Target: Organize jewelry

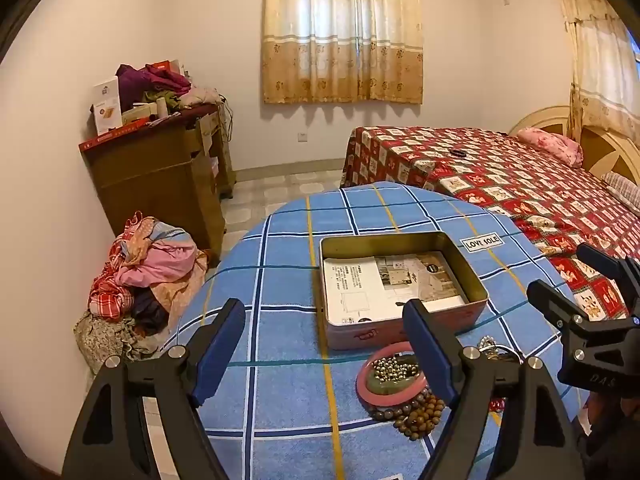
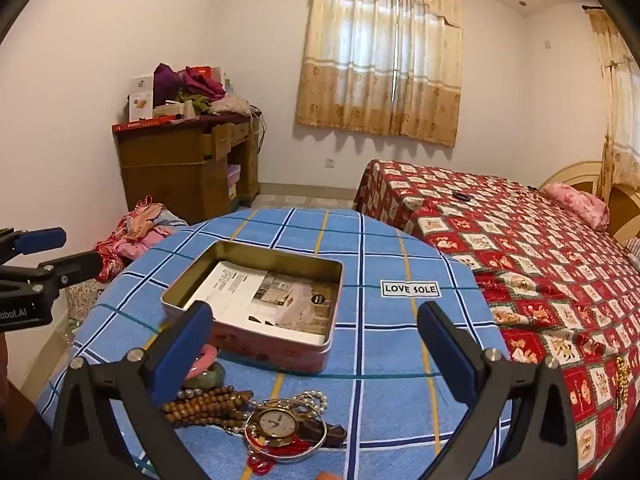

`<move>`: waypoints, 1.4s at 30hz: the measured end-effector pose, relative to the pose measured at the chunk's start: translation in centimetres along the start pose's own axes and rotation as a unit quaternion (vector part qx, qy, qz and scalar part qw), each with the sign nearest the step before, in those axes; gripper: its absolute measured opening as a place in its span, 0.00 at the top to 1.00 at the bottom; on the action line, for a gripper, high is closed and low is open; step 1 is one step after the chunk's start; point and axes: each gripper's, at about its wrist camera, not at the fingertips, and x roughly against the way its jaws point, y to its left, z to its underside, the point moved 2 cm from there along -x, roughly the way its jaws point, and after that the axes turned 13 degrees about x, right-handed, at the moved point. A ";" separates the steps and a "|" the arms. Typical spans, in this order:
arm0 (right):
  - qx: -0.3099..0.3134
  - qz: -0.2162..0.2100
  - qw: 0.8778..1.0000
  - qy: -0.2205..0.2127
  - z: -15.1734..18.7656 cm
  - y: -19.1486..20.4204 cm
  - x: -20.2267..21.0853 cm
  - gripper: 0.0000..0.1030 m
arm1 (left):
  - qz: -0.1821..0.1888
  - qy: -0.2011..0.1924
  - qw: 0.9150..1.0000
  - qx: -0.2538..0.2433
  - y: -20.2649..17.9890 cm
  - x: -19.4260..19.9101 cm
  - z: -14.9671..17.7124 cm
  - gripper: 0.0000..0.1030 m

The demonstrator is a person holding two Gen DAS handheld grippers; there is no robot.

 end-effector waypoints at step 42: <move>-0.005 -0.008 1.000 0.011 0.6 0.5 -0.6 0.00 | -0.014 -0.004 1.000 -0.017 0.4 -0.1 0.0 0.21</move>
